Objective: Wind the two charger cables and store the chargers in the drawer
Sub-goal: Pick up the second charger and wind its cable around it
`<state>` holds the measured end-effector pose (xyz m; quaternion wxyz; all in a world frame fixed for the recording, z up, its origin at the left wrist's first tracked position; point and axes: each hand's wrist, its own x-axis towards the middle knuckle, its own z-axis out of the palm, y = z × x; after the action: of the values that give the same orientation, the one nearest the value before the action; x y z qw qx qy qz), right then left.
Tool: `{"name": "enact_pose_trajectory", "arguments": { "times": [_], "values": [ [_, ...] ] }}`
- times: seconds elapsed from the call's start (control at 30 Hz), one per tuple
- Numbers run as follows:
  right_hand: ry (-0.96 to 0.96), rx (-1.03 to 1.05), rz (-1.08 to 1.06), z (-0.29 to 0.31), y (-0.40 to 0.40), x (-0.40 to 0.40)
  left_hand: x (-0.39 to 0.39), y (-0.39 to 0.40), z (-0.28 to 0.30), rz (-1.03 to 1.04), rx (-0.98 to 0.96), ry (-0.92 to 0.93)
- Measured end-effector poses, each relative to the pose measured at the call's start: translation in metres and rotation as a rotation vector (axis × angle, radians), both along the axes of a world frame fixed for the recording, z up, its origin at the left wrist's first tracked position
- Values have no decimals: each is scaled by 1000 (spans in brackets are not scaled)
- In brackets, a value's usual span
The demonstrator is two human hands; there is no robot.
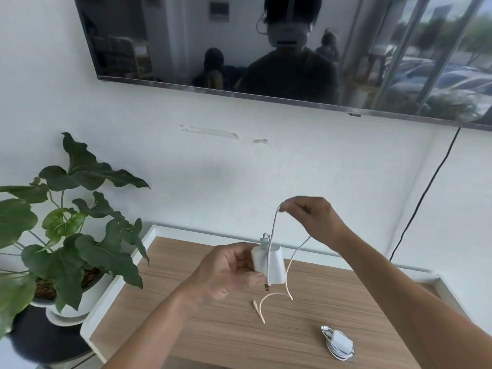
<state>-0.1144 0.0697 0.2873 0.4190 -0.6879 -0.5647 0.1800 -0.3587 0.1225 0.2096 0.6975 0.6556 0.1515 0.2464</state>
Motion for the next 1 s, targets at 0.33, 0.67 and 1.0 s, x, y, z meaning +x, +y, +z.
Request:
{"name": "enact_pose_trajectory", "arguments": {
  "times": [0.33,0.67,1.0],
  "values": [
    [212,-208,110,-62,-33,-39,3,16,28,270,-127,-231],
    [-327,-57,288,-60,-88,-69,-1,43,10,552,45,16],
    [-552,120,251,-12,-74,-55,9,23,-6,361,205,219]
  ]
}}
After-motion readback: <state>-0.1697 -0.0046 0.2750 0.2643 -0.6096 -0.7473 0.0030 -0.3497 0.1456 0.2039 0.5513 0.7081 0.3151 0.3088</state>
